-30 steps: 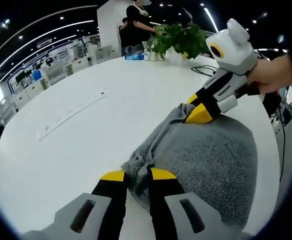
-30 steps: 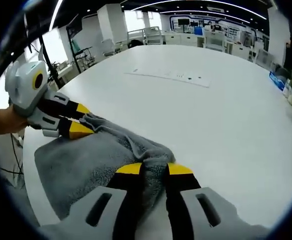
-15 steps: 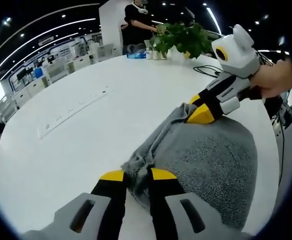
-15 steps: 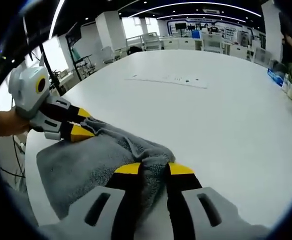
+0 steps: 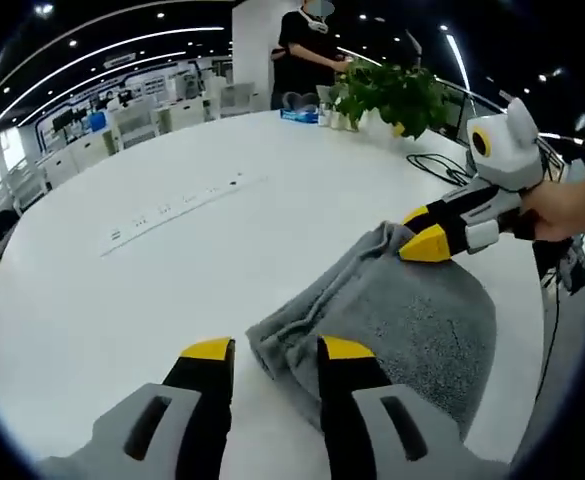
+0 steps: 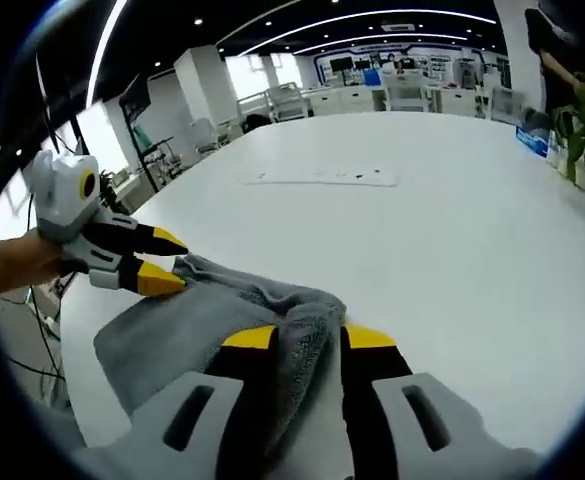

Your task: Fold the towel on the table until its edges align and the towel forms a compact rectangular stack.

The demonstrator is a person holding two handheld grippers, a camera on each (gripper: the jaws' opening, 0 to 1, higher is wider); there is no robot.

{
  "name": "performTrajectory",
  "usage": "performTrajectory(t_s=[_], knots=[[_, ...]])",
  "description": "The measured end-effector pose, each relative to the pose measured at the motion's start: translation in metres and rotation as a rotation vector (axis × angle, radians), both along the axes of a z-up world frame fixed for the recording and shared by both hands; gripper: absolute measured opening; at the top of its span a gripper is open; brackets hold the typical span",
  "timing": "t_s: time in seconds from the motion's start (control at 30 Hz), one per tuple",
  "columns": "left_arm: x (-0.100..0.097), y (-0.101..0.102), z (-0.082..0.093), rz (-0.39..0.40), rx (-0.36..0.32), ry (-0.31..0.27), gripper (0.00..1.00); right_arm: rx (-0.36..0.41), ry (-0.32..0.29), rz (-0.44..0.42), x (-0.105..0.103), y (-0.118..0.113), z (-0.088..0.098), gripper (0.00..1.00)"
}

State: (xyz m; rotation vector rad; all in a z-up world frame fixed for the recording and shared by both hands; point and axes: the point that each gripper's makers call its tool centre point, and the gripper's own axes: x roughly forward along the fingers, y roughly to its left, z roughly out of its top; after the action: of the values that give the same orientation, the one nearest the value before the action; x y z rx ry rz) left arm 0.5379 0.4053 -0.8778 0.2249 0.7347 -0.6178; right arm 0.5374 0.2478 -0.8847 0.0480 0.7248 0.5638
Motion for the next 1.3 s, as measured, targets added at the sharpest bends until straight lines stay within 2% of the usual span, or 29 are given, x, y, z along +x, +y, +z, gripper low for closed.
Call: performTrajectory(t_s=[0.07,0.1,0.17,0.33,0.47,0.63,0.77,0.9,0.97,1.0,1.03,1.17,1.3], knots=[[0.000,0.006,0.006,0.037,-0.014,-0.015,0.36,0.005,-0.014,-0.013,0.000,-0.003,0.005,0.28],[0.000,0.007,0.011,0.046,-0.024,-0.027,0.36,-0.009,-0.048,-0.024,0.002,-0.007,0.012,0.29],[-0.003,0.011,0.019,0.066,-0.044,-0.042,0.36,-0.009,-0.068,-0.027,0.001,-0.011,0.018,0.29],[-0.019,0.015,0.041,0.053,-0.054,-0.103,0.39,0.004,-0.086,-0.007,-0.011,-0.014,0.031,0.34],[-0.032,0.011,0.047,0.030,-0.059,-0.112,0.44,-0.021,-0.090,0.031,-0.024,-0.017,0.033,0.39],[-0.049,0.002,0.061,-0.018,-0.090,-0.166,0.50,-0.023,-0.103,0.084,-0.039,-0.016,0.037,0.48],[-0.062,-0.001,0.065,-0.039,-0.086,-0.179,0.55,-0.023,-0.077,0.096,-0.051,-0.019,0.036,0.57],[-0.077,-0.006,0.068,-0.056,-0.116,-0.200,0.68,-0.013,-0.084,0.103,-0.062,-0.021,0.042,0.63],[-0.087,-0.009,0.066,-0.067,-0.107,-0.200,0.73,-0.001,-0.102,0.117,-0.072,-0.019,0.048,0.67],[-0.091,-0.009,0.065,-0.067,-0.096,-0.202,0.76,-0.001,-0.152,0.143,-0.073,-0.017,0.054,0.65],[-0.094,-0.009,0.065,-0.072,-0.090,-0.205,0.77,-0.004,-0.159,0.147,-0.077,-0.017,0.055,0.64],[-0.110,-0.008,0.067,-0.067,-0.102,-0.221,0.83,0.007,-0.130,0.153,-0.098,-0.014,0.055,0.72],[-0.125,-0.006,0.067,-0.062,-0.111,-0.227,0.88,0.011,-0.126,0.168,-0.116,-0.011,0.054,0.74]])
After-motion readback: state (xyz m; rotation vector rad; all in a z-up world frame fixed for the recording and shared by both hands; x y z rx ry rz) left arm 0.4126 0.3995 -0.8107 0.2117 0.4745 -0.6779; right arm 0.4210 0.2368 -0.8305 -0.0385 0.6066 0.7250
